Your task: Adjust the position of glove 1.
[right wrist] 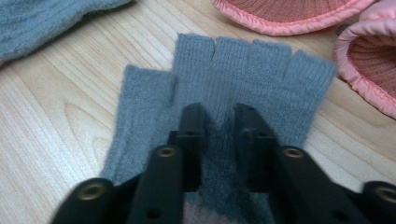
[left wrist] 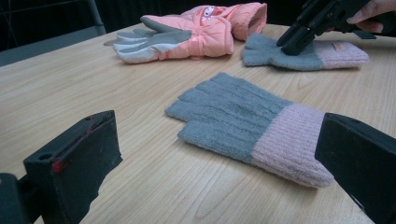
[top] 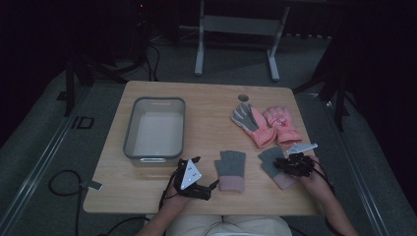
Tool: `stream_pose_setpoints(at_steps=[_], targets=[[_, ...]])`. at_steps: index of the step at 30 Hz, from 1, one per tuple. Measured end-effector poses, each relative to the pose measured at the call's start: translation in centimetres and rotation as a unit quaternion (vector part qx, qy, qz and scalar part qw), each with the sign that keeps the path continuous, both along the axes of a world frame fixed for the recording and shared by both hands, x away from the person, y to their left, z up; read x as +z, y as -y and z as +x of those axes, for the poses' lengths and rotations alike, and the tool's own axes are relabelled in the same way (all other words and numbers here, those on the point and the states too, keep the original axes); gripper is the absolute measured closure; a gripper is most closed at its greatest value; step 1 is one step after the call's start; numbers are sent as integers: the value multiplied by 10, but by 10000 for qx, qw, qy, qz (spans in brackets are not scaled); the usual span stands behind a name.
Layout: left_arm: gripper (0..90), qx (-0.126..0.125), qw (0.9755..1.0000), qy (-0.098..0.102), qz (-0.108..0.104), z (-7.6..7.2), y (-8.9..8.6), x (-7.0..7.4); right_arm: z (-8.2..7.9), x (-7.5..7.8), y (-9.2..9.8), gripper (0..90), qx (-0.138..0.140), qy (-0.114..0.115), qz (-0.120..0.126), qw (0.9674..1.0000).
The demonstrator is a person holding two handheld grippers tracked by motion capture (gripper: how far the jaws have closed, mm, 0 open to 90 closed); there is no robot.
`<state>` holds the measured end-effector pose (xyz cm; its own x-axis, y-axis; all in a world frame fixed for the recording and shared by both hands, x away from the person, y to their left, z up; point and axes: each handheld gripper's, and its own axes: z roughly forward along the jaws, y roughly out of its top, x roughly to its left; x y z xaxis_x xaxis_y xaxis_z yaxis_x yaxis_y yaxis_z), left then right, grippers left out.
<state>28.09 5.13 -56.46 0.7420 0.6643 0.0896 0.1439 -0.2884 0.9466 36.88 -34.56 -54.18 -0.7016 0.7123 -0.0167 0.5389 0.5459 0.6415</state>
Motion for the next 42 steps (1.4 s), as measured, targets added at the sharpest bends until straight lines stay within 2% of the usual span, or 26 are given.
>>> stream_pose_setpoints(at_steps=[3,5,7,9,11,13,14,16,20,21,22,24,25,27,29,30,31,33,37,42], targets=[[0,-2,10000,5,7,0,0,0,-5,0,-3,839,-228,20,16,9997],[0,-3,10000,22,16,0,0,0,-7,2,-4,849,-423,-135,207,9988],[0,-20,10000,40,33,-1,1,0,-16,7,-8,851,-592,-180,401,9973],[0,-25,10000,29,28,-1,1,0,-27,16,-15,850,-836,-93,672,9942],[0,-25,10000,29,28,0,1,0,-39,26,-23,851,-1112,164,667,9914],[0,-26,10000,42,35,-1,1,0,-48,34,-30,851,-1332,283,806,9874],[0,-28,10000,47,39,-1,1,0,-53,37,-32,851,-1574,332,907,9828],[0,-29,10000,53,49,-1,1,0,-58,40,-35,851,-1784,234,1119,9773],[0,-21,10000,58,52,-1,1,0,-67,37,-41,851,-2231,261,1196,9671],[0,-29,10000,62,54,-1,1,0,-69,35,-42,851,-2291,281,1174,9659],[0,-37,10000,61,51,-1,1,0,-69,32,-44,851,-2264,232,1108,9674],[0,-62,9999,70,53,-2,1,0,-67,28,-45,851,-2303,281,929,9683],[0,-73,9999,76,63,-2,1,0,-65,27,-45,850,-2324,274,904,9680],[0,-84,9999,81,69,-2,2,0,-61,22,-43,850,-2431,188,954,9651],[0,-95,9999,85,64,-2,2,0,-58,18,-43,850,-2427,159,932,9655],[0,-100,9999,85,64,-2,2,0,-53,10,-42,848,-2513,76,884,9638],[0,-96,9999,85,64,-2,2,0,-51,6,-41,848,-2487,69,841,9649],[0,-101,9999,77,61,-2,2,0,-46,0,-40,844,-2556,49,808,9634],[0,-112,9999,65,50,-2,1,0,-45,-8,-41,824,-2533,126,738,9645],[0,-121,9999,50,42,-1,1,0,-45,-8,-41,787,-2415,161,661,9680]])
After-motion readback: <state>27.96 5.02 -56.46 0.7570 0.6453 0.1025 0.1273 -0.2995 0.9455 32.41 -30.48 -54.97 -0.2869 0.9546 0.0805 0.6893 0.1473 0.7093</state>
